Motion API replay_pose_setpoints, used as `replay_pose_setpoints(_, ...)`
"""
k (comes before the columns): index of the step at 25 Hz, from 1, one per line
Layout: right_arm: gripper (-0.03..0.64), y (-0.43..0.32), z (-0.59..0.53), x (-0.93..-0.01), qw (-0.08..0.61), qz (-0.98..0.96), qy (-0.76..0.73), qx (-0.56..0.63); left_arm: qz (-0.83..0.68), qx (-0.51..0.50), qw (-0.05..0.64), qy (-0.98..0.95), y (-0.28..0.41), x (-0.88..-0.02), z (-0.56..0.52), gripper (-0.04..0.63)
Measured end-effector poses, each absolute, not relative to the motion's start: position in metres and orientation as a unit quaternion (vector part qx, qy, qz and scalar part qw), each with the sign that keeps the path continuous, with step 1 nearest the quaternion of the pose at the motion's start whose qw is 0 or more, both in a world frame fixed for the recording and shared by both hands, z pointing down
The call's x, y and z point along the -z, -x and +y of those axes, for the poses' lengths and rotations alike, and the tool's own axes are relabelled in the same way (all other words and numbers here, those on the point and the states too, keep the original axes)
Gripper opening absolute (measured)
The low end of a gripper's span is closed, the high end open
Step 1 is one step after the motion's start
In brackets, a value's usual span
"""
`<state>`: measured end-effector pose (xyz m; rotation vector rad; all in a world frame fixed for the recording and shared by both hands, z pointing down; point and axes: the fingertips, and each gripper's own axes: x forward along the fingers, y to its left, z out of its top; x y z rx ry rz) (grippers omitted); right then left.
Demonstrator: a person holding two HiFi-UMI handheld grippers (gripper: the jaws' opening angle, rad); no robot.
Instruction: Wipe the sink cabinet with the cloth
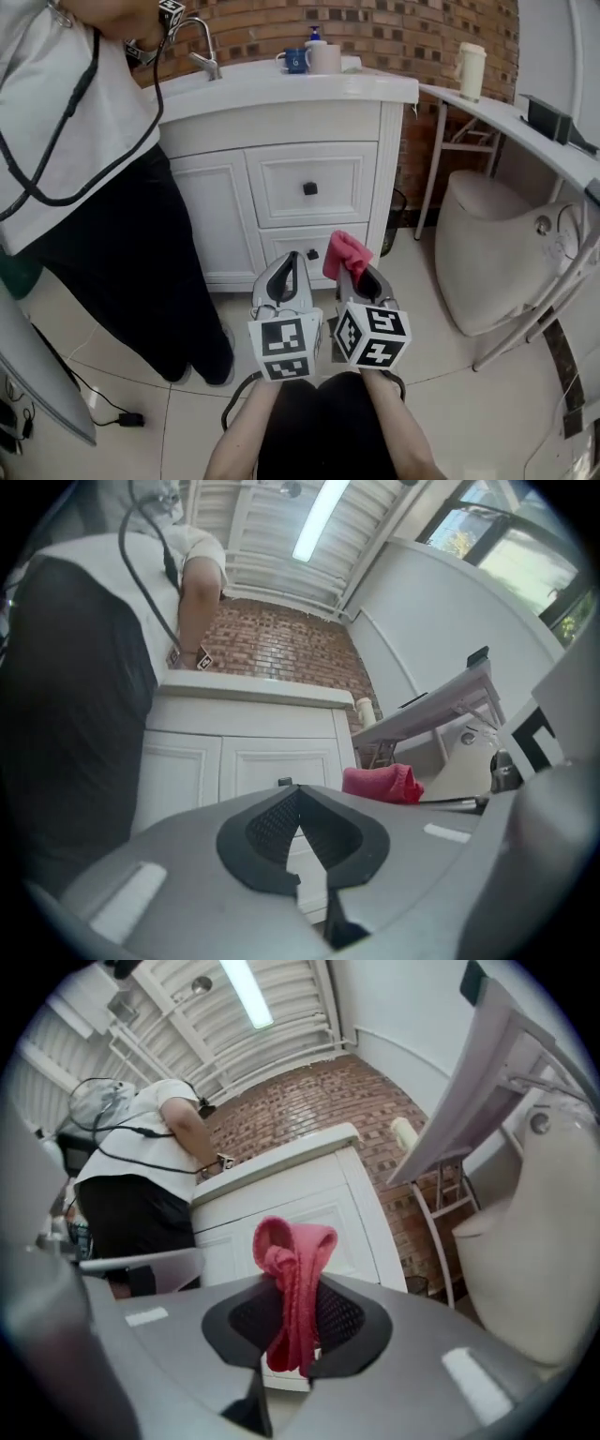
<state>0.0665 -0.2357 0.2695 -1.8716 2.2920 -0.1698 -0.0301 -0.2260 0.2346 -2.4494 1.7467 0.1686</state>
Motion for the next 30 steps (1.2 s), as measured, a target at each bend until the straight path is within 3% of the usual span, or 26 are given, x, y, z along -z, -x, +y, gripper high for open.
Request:
replay_pose_setpoints(3, 0.063, -0.055, -0.212, -0.269, 0.051, 0.768, 0.638, 0.006, 0.57, -0.071, 0.065, 0.816, 0.033, -0.227, -0.2, 0.012)
replay_pose_setpoints(12, 0.061, -0.037, -0.197, -0.258, 0.027, 0.777, 0.628, -0.04, 0.579, -0.073, 0.055, 0.81, 0.044, -0.237, -0.194, 0.012)
replay_pose_setpoints(30, 0.061, -0.041, -0.196, -0.254, 0.029, 0.779, 0.625, -0.048, 0.592, -0.06, 0.057, 0.802, 0.046, -0.246, -0.202, 0.012)
